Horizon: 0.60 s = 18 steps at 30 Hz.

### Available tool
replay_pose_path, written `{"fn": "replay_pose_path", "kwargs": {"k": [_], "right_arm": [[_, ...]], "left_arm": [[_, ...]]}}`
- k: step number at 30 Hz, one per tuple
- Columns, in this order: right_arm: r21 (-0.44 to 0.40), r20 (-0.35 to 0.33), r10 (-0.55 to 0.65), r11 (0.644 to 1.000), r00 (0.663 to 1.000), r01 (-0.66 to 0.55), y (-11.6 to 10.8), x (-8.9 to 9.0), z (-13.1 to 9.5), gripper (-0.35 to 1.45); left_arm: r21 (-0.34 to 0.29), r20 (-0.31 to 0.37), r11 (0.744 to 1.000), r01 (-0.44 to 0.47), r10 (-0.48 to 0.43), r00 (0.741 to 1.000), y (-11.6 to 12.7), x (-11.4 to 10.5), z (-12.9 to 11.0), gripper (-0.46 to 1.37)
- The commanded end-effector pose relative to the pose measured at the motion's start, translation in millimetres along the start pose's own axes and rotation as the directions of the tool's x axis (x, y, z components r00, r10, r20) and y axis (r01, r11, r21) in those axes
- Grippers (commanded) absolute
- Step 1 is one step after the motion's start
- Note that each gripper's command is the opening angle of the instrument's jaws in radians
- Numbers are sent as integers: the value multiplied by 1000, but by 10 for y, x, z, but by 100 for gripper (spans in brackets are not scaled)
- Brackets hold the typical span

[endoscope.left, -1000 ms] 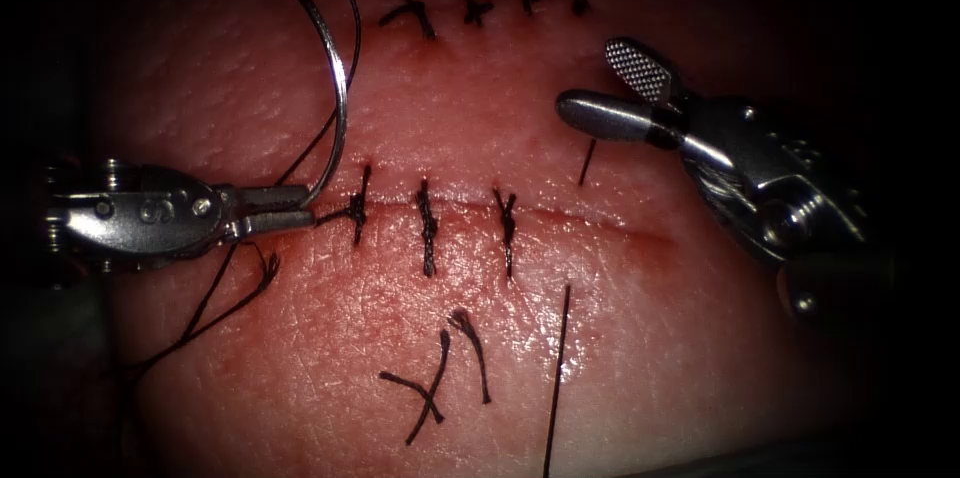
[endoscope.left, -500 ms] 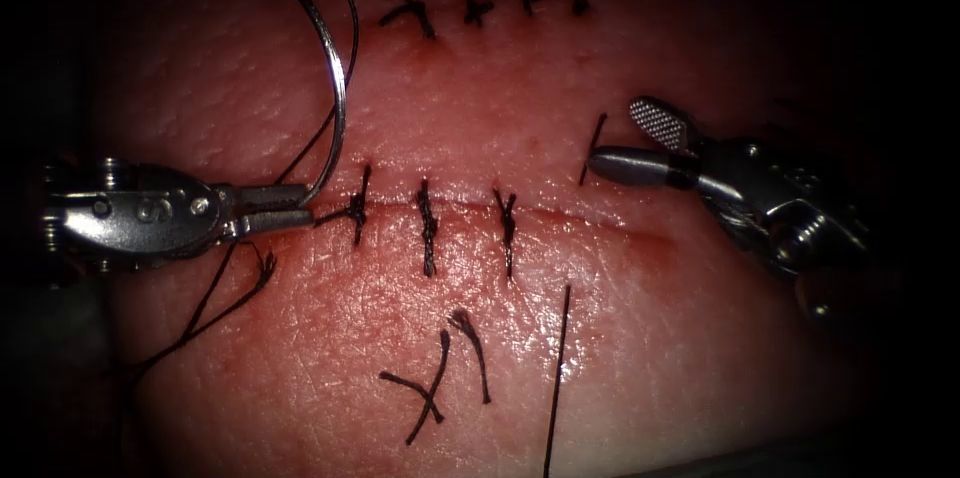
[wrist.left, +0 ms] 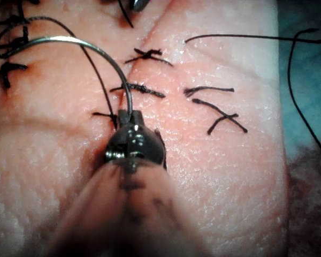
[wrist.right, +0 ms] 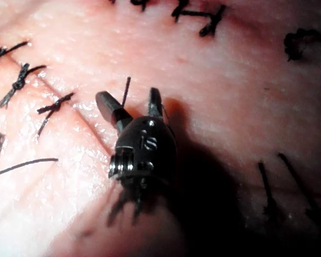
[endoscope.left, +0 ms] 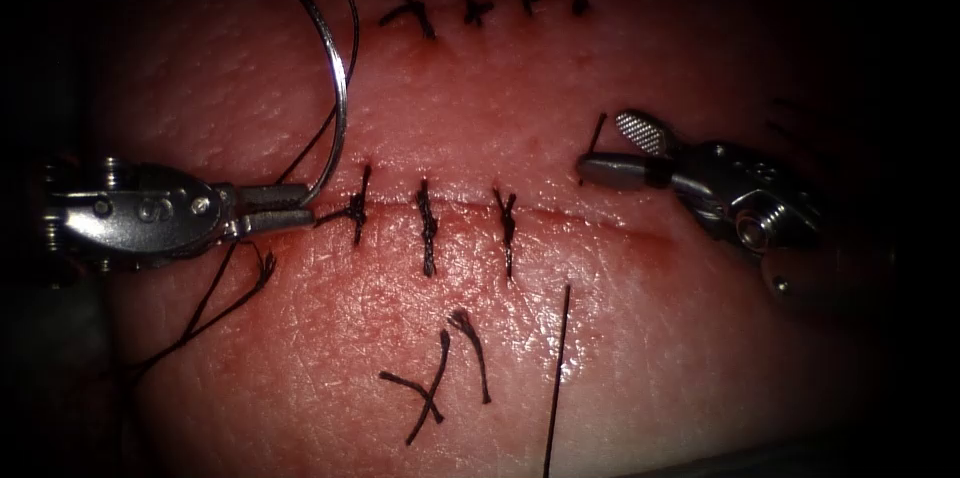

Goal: Wound Closure
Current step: Pull gently on suture tail using right gripper

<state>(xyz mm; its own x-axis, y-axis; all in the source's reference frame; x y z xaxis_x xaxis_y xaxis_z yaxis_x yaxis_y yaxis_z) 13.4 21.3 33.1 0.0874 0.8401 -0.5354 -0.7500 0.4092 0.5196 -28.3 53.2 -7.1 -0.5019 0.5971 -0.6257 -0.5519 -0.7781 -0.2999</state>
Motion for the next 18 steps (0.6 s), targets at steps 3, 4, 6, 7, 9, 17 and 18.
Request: {"fn": "replay_pose_path", "kwargs": {"k": [3, 4, 6, 7, 9, 17, 18], "right_arm": [[-7, -4, 8, 1000, 1000, -8, -1, 0, 5, 88], [-9, -5, 8, 1000, 1000, -8, -2, 0, 7, 85], [-13, -7, 9, 1000, 1000, -9, -3, 0, 11, 73], [-15, -8, 9, 1000, 1000, -9, -3, 0, 12, 73], [-16, -9, 8, 1000, 1000, -8, -4, 0, 15, 73], [-21, -2, 18, 1000, 1000, -18, -7, 2, 17, -35], [-22, -1, 21, 1000, 1000, -21, -7, 5, 17, -35]], "left_arm": [[-5, 0, 1000, 0, 0, 1000, 0, 0, 0, -35], [-5, 0, 1000, 0, 0, 1000, 0, 0, 0, -35], [-8, -1, 1000, 0, 0, 1000, 0, 0, 0, -35], [-8, -1, 1000, -1, 1, 1000, 0, 0, 0, -35], [-8, -2, 1000, -1, 1, 1000, 0, 0, 0, -35], [-8, -2, 1000, 5, -5, 1000, 0, -1, 1, -35], [-8, -2, 1000, 5, -5, 1000, 0, -1, 1, -35]]}}
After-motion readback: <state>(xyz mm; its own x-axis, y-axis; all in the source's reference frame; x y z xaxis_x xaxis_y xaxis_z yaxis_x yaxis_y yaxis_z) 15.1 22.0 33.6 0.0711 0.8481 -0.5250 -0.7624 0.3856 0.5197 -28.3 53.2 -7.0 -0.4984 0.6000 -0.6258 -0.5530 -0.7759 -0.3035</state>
